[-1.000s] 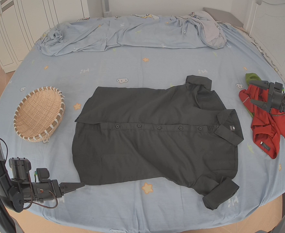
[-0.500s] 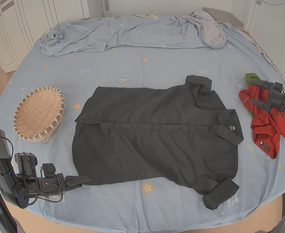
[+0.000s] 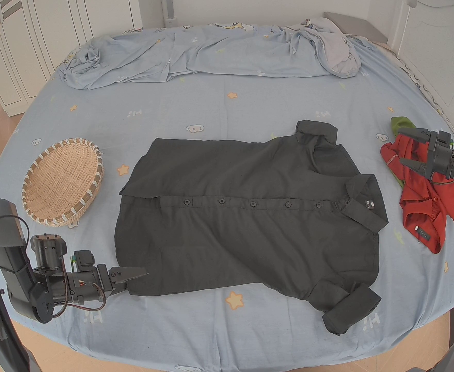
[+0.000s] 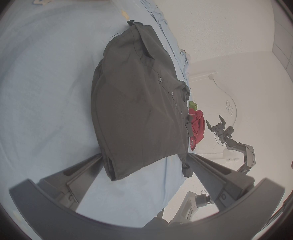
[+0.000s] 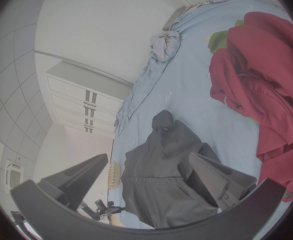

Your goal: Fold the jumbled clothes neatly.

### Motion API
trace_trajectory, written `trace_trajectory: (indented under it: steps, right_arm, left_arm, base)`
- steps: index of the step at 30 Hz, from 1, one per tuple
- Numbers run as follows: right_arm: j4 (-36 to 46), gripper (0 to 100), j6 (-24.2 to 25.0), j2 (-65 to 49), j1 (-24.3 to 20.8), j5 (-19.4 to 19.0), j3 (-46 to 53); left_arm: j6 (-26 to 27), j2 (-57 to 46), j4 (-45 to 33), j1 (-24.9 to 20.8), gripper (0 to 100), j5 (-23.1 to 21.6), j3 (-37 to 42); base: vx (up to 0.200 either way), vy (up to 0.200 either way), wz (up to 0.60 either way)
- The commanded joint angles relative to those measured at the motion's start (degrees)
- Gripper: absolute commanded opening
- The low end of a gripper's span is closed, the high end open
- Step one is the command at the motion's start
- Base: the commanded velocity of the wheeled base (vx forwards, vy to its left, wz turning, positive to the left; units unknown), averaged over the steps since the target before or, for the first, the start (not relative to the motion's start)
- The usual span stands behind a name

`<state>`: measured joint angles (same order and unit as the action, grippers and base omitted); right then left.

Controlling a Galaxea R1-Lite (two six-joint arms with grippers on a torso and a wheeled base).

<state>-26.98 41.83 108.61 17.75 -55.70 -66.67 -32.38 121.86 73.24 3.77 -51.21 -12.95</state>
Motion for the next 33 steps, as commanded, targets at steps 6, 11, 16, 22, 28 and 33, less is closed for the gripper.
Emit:
trace_trajectory:
  steps: [6,11,16,22,28,33]
  right_arm:
    - [-0.09,100,0.01,0.55,0.0,-0.02,-0.04]
    - [-0.09,100,0.01,0.55,0.0,-0.02,-0.04]
    - [-0.09,100,0.01,0.55,0.18,-0.02,-0.21]
    - [-0.09,100,0.01,0.47,0.18,-0.02,-0.13]
    - [-0.09,100,0.01,0.29,0.18,-0.02,-0.04]
    - [-0.09,100,0.01,0.29,0.18,-0.02,0.05]
  left_arm:
    - [-3.66,2.16,-0.03,-1.13,100,-0.03,-4.19]
    - [-4.27,2.51,-0.03,-2.1,100,0.06,-5.25]
    - [-3.92,3.91,-0.03,-2.1,0,0.15,-4.63]
    - [-3.48,5.67,0.24,-1.22,0,0.15,-2.26]
    - [-3.57,5.14,8.06,2.12,0,0.32,2.66]
    - [-3.39,4.88,16.76,4.49,0,0.41,10.13]
  base:
    - [0.0,0.0,0.0]
    - [0.0,0.0,0.0]
    - [0.0,0.0,0.0]
    - [0.0,0.0,0.0]
    - [0.0,0.0,0.0]
    - [0.0,0.0,0.0]
